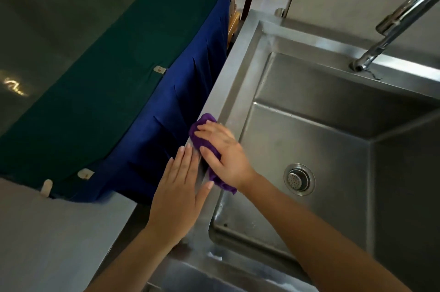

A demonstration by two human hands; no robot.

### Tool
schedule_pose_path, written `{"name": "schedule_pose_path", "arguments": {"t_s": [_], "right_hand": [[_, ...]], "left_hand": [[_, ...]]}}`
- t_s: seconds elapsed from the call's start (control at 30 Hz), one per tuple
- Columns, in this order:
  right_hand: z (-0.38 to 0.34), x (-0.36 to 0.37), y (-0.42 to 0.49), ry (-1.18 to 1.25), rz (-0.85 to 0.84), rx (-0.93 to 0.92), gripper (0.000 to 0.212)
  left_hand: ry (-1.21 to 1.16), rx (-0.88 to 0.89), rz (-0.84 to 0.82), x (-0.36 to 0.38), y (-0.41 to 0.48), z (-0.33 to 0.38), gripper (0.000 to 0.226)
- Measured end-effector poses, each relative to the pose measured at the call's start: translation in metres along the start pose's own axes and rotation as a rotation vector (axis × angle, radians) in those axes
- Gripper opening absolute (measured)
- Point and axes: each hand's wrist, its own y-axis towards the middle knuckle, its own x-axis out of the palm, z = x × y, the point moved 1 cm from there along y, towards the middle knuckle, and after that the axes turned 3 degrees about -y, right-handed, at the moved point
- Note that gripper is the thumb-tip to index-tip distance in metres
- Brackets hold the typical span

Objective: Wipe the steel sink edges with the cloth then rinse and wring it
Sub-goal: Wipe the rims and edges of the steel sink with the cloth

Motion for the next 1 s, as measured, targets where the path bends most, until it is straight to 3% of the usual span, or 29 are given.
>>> {"name": "schedule_pose_path", "arguments": {"t_s": [0.3,0.47,0.63,1.0], "right_hand": [[-0.023,0.014,-0.034,-0.174,-0.043,0.052,0.046],[0.003,-0.004,0.005,-0.225,0.049,0.387,0.051],[0.014,-0.017,0.028,-0.293,0.037,0.506,0.05],[-0.042,0.012,-0.077,-0.147,-0.051,0.232,0.039]], "left_hand": [[-0.051,-0.002,-0.014,0.002,-0.046,-0.005,0.069],[-0.086,-0.002,0.003,0.003,-0.048,-0.005,0.073],[-0.078,0.007,0.01,0.005,-0.048,-0.005,0.079],[-0.169,-0.022,-0.072,0.001,-0.046,-0.005,0.09]]}}
